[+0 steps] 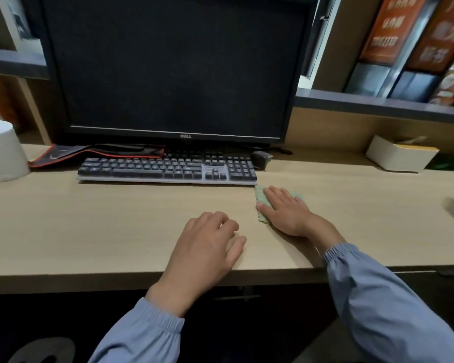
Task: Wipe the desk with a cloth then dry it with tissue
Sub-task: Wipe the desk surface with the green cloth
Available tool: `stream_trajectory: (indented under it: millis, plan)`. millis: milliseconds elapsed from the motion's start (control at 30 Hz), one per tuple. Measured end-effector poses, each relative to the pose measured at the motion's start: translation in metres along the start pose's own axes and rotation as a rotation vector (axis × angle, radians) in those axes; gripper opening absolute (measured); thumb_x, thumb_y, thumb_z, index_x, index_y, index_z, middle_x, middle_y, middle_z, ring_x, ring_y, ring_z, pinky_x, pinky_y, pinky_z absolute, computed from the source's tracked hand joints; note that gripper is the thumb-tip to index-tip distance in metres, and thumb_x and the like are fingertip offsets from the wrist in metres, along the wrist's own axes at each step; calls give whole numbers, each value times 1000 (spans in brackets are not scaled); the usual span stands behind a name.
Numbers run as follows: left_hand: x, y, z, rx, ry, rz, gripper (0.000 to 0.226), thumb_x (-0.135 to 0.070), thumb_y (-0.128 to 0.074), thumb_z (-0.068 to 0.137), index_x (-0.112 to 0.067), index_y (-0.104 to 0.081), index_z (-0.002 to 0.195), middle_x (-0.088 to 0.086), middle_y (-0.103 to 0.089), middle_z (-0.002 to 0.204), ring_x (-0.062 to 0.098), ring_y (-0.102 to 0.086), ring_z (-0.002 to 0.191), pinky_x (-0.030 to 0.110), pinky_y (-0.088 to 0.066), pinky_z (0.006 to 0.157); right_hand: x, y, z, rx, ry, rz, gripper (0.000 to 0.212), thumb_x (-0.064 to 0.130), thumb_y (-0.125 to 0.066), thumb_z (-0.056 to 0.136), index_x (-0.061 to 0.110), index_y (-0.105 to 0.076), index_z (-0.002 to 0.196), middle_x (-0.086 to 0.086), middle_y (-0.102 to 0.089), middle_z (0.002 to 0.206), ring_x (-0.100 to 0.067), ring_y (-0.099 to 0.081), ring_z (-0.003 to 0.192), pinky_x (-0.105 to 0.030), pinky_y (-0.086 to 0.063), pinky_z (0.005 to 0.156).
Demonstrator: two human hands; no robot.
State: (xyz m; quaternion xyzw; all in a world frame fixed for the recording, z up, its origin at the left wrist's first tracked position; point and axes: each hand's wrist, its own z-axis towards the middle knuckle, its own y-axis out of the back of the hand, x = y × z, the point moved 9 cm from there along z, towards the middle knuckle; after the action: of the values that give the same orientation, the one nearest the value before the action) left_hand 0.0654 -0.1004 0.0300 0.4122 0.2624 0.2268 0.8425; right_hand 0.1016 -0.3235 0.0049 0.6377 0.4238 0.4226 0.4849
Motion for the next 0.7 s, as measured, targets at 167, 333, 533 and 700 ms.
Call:
stream_trajectory:
  millis: [167,333,533,700]
  plan:
    - [-7,-15,8,42,6,6,39,-55,-41,102,-29,-68,111,-11,-61,108,17,-57,104,38,-47,89,-18,7,21,38,10,-14,70,61,-20,108,29,-3,167,6,3,175,-19,5,161,-49,-2,128]
    - [-6,-14,5,36,21,3,35,-54,-44,102,-29,-67,107,-12,-59,107,15,-56,106,38,-45,91,-31,16,56,63,42,-37,68,59,-19,108,30,-3,167,7,4,175,-17,6,160,-47,1,128]
    - [-3,-17,7,74,52,12,37,-55,-43,101,-29,-68,110,-13,-59,110,14,-54,109,38,-43,95,-33,22,83,72,61,-66,65,59,-16,108,35,1,166,5,5,175,-18,6,161,-49,0,127]
    - [-2,-17,4,117,63,-2,38,-55,-41,100,-31,-66,114,-14,-59,116,14,-53,114,37,-43,97,-26,14,41,79,94,-63,63,58,-15,109,36,3,166,8,8,174,-17,11,160,-50,3,127]
